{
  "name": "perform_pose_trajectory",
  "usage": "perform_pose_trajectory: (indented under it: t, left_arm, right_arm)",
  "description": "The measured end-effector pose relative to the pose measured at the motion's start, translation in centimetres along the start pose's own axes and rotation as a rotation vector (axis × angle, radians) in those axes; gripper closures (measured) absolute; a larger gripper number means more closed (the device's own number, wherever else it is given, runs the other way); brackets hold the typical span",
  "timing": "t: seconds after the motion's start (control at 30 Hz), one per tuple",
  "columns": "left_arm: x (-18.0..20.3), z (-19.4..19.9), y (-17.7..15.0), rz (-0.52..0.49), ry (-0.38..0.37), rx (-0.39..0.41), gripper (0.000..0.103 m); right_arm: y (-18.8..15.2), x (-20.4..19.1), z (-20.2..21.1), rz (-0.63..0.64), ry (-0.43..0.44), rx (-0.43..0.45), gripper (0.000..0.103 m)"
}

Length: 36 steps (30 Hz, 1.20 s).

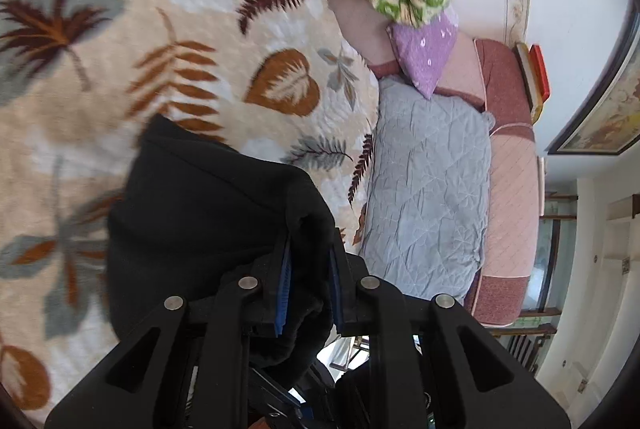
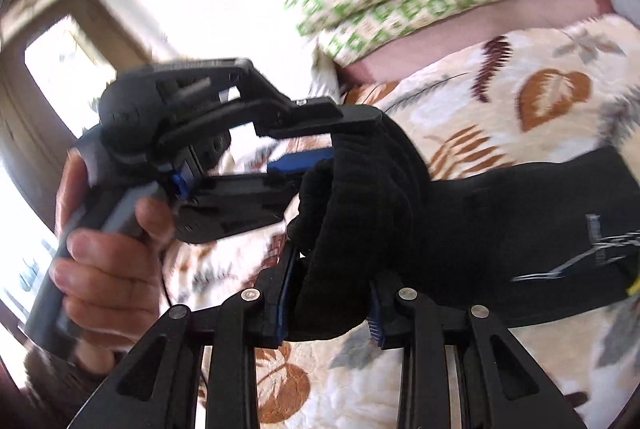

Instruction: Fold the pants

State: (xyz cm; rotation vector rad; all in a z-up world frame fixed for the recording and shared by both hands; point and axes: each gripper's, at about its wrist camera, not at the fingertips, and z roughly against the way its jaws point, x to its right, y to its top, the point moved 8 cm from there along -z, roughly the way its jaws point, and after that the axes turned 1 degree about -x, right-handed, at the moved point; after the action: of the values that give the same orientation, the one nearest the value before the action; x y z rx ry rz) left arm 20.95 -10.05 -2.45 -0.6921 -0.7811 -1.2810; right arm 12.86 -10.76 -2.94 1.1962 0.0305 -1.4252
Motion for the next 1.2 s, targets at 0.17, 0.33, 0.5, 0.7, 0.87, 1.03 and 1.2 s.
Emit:
perform_pose_trajectory:
  t: [0.17,0.33,0.5,0.7,0.87,1.03,1.2]
  left_arm:
    - [2.7,-7.3,-0.6,-0.042,0.06,-0.041,0.089]
    - [3.0,-14.0,-0.8,-0.068,0.147,-0.089,0.089]
    - [1.3,-17.5,-1.1,-0.101,0.276,-0.109,0.089]
    - [3.7,-15.1,-1.8,-0.172,0.295,-0.135,0.082]
    - [5.7,-10.4,-2.1,-0.191,0.236,-0.11,0.075]
    - [3.9,-5.4,-3.4,-0.209,0.241,-0.004,0.052]
    - [-1.3,-4.7,-8.4,-0.048,0.113,0.049,0.052]
  right_arm:
    - [2.0,6.3,4.0,-0.13,0.036,0.052,0.073]
    - [2.4,13.3,6.3,-0.254,0.037,0.089,0.073]
    - [1.2,19.0,6.4,-0.38,0.059,0.059,0.069]
    - [1.2,20.0,7.4,-0.429,0.141,0.023,0.061]
    - [1.4,20.6,10.6,-0.484,0.184,0.066,0.051]
    - [2.7,21.6,14.2,-0.461,0.086,0.13,0.046]
    - [4.6,19.9,12.4,-0.318,-0.02,0.018,0.041]
